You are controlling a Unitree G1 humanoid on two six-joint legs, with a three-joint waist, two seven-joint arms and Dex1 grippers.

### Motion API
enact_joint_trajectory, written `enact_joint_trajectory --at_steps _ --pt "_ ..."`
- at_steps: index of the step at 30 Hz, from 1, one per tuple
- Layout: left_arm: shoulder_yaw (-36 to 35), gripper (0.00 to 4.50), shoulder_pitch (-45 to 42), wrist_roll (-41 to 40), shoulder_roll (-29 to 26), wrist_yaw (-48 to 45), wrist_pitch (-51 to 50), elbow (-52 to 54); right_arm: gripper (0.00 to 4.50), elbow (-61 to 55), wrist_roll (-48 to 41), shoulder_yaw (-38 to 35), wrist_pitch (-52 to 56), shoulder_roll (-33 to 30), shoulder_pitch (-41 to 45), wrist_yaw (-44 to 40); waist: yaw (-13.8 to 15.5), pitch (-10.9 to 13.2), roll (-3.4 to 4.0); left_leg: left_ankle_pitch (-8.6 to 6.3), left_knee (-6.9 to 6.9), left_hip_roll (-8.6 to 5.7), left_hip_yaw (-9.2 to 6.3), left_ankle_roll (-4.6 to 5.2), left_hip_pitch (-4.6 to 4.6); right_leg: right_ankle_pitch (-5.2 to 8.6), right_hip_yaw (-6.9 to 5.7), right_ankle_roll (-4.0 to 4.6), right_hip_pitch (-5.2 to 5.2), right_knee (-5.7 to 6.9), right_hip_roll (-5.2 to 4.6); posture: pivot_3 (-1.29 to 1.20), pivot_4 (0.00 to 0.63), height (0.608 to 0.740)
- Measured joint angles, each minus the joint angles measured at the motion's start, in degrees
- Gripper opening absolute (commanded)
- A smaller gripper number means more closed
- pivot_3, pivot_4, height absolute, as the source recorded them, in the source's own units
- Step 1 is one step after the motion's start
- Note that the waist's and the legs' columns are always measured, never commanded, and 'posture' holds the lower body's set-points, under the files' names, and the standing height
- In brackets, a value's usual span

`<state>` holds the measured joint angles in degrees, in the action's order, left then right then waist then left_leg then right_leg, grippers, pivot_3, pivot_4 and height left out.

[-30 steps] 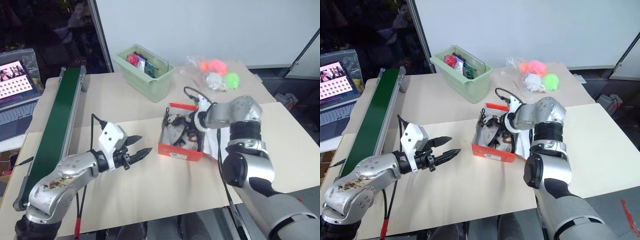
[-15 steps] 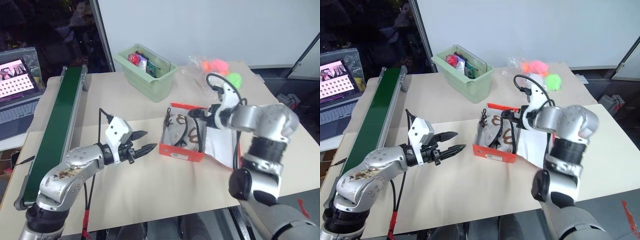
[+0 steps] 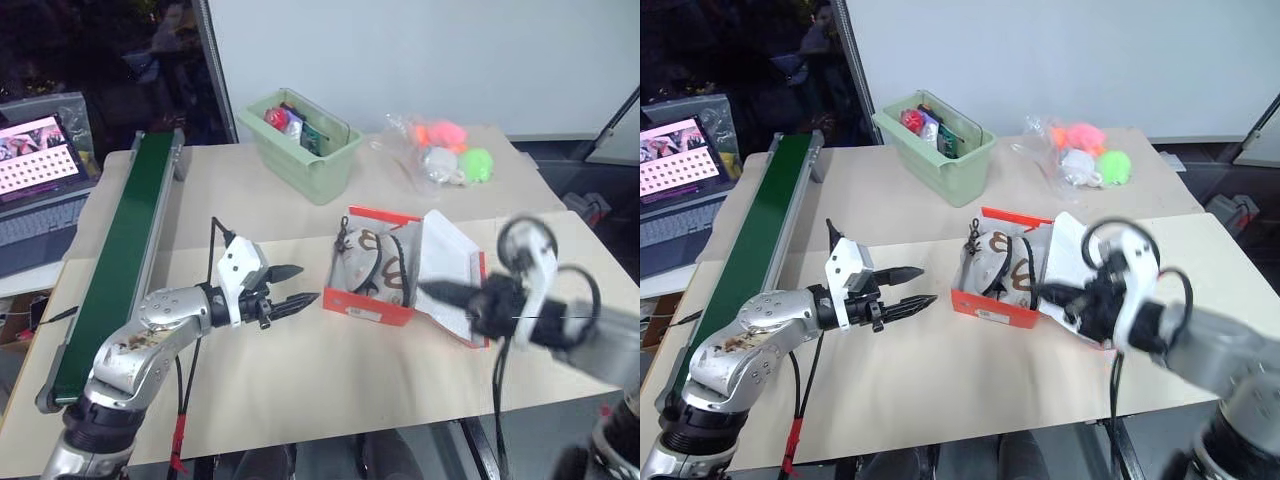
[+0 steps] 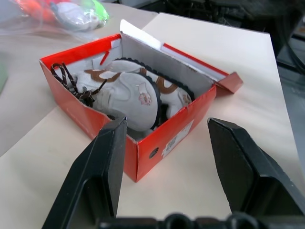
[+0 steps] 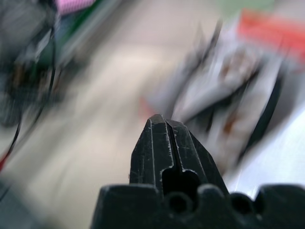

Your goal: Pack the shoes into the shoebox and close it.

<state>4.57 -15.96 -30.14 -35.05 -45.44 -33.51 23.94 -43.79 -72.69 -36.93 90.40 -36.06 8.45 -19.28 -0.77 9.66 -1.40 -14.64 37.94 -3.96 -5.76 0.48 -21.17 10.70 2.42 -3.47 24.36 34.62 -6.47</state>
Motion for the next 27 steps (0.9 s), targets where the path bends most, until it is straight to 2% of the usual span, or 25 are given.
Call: enact_joint_trajectory --at_steps 2,4,7,10,13,14,18,21,27 --pt "0.94 2.87 -0.87 0.41 0.07 -2.07 1.05 -0.78 0.05 -2.96 0.28 0.52 -1.56 -1.81 -8.49 -1.73 0.02 -0.02 -0.04 0.00 0.00 0.05 0.00 0.00 0.04 0.26 -0.03 -0.42 -0.16 -0.04 0.03 0.00 0.150 0.740" --pt "1.52 2.87 -1.66 0.58 0.13 -4.14 2.17 -1.70 0.05 -4.71 3.74 4.79 -4.15 -1.79 -15.89 -1.51 -0.33 -0.02 -0.04 0.00 0.00 0.18 0.18 -0.01 0.10 0.30 0.05 -0.46 -0.16 -0.09 0.03 0.00 0.150 0.740" --pt "2.41 2.87 -2.14 0.92 0.24 -5.88 3.30 -2.61 0.05 -2.98 15.05 14.03 -10.17 -1.31 -18.58 4.01 -0.71 -0.03 -0.06 0.00 0.01 0.42 0.44 -0.03 0.13 0.29 0.14 -0.45 -0.28 -0.15 0.03 0.00 0.150 0.740" --pt "2.79 2.87 -2.39 1.08 0.48 -6.64 3.56 -3.72 0.05 4.11 28.17 22.94 -18.52 2.61 -18.92 10.93 -0.38 -0.07 -0.10 0.01 0.03 0.45 0.43 -0.06 0.17 0.29 0.11 -0.44 -0.13 -0.16 0.07 0.00 0.150 0.740" --pt "2.81 2.87 -2.87 1.57 0.81 -6.73 3.59 -4.51 0.05 8.60 35.67 27.45 -24.32 6.87 -18.62 14.81 -0.12 -0.08 -0.09 -0.02 0.03 0.41 0.31 -0.12 0.08 0.20 0.11 -0.29 -0.01 -0.15 0.11 0.00 0.150 0.740" --pt "2.81 2.87 -3.06 1.82 0.83 -6.73 3.59 -4.67 0.05 10.36 37.62 28.07 -26.31 9.46 -17.94 16.13 -0.14 -0.07 -0.09 -0.03 0.03 0.40 0.28 -0.13 0.06 0.02 0.11 0.00 0.03 -0.17 0.12 0.00 0.150 0.740" --pt "2.82 2.87 -3.57 2.03 1.21 -6.74 3.61 -4.68 0.05 14.38 42.64 29.11 -32.24 15.70 -15.81 19.48 -0.17 -0.08 -0.10 -0.05 0.03 0.42 0.23 -0.15 0.07 0.00 0.09 0.03 -0.01 -0.22 0.16 0.00 0.150 0.740" --pt "2.77 2.87 -3.60 2.14 1.22 -6.77 3.61 -4.68 0.05 17.38 45.28 28.91 -36.94 20.01 -14.92 21.24 -0.24 -0.11 -0.13 -0.05 0.03 0.51 0.25 -0.15 0.20 0.23 0.07 -0.35 -0.19 -0.26 0.23 0.00 0.150 0.740" --pt "2.77 2.87 -4.17 2.24 1.44 -6.82 3.58 -4.68 0.05 25.48 46.55 22.13 -46.49 31.86 -10.10 26.62 -0.36 -0.13 -0.12 -0.04 0.03 0.54 0.24 -0.15 0.34 0.19 0.14 -0.30 -0.18 -0.23 0.24 0.00 0.150 0.740"
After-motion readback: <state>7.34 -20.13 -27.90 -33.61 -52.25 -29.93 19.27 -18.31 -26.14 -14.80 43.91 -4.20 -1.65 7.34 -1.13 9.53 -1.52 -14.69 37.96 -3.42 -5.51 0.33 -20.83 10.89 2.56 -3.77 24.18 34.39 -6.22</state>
